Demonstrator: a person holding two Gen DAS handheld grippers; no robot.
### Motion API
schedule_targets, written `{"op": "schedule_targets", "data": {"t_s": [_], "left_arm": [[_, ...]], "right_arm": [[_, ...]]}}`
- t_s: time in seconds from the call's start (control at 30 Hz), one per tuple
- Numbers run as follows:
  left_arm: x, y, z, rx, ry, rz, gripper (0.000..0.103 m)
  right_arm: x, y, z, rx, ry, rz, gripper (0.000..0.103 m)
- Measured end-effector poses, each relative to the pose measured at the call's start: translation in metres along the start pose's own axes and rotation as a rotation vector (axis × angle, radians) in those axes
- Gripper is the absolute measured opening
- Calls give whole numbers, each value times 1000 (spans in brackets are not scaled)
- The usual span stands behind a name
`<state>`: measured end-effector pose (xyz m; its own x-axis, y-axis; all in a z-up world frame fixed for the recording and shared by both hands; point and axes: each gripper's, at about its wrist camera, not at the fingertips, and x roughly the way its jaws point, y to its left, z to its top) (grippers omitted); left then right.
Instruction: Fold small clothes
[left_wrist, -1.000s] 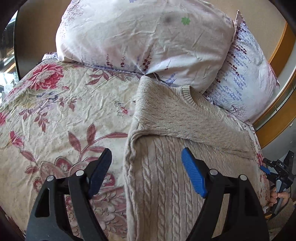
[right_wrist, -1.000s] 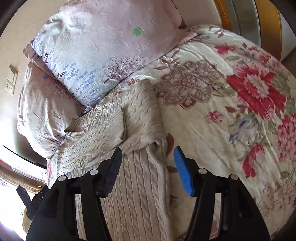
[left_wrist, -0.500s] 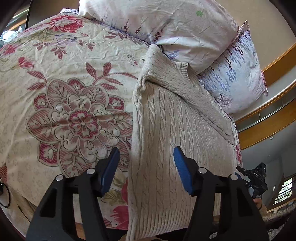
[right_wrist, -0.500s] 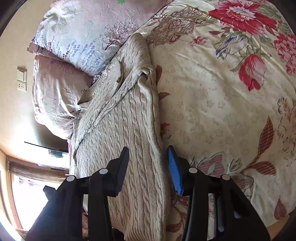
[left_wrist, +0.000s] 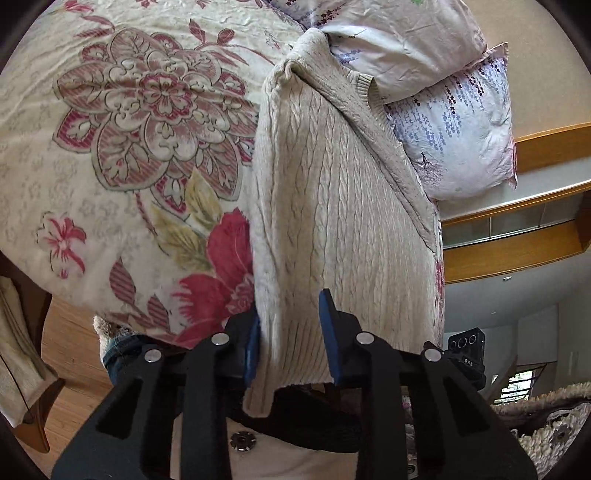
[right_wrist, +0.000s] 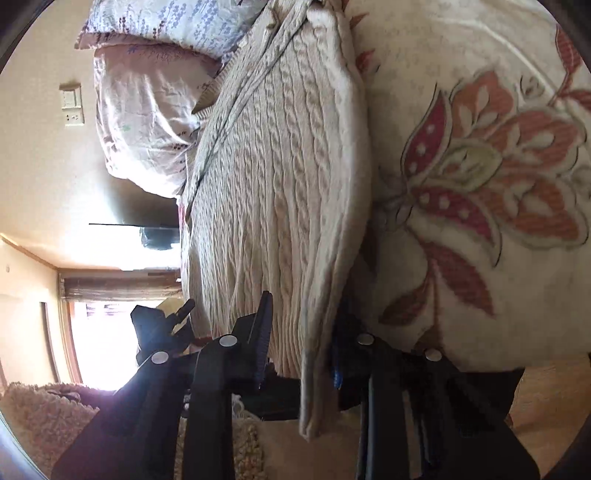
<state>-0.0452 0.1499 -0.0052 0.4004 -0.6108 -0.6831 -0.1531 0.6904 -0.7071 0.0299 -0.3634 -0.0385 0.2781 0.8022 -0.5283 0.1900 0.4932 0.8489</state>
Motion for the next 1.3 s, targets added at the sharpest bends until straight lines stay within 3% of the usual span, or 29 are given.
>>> {"op": "schedule_targets", "data": {"t_s": [0.2, 0.27, 0.33, 0.53, 0.8, 1.03, 1.3], "left_arm": [[3, -4, -8, -3, 30, 5, 27], [3, -7, -6, 1, 33, 11, 23], [3, -9, -3, 8, 33, 10, 10], [-2, -16, 10, 31, 2, -31, 7], [-4, -34, 44, 90, -64, -73, 7], [-1, -51, 87, 120, -162, -90, 7], [10, -65, 142, 122, -261, -81, 7]], "right_arm": [[4, 0, -5, -4, 27, 8, 15], [4, 0, -5, -15, 29, 3, 13], [5, 4, -3, -36, 25, 2, 11], [0, 22, 8, -104, -23, 7, 8], [-12, 49, 37, -189, -131, 15, 8], [-24, 78, 71, -278, -291, -58, 7], [-32, 89, 116, -267, -431, -47, 7]]}}
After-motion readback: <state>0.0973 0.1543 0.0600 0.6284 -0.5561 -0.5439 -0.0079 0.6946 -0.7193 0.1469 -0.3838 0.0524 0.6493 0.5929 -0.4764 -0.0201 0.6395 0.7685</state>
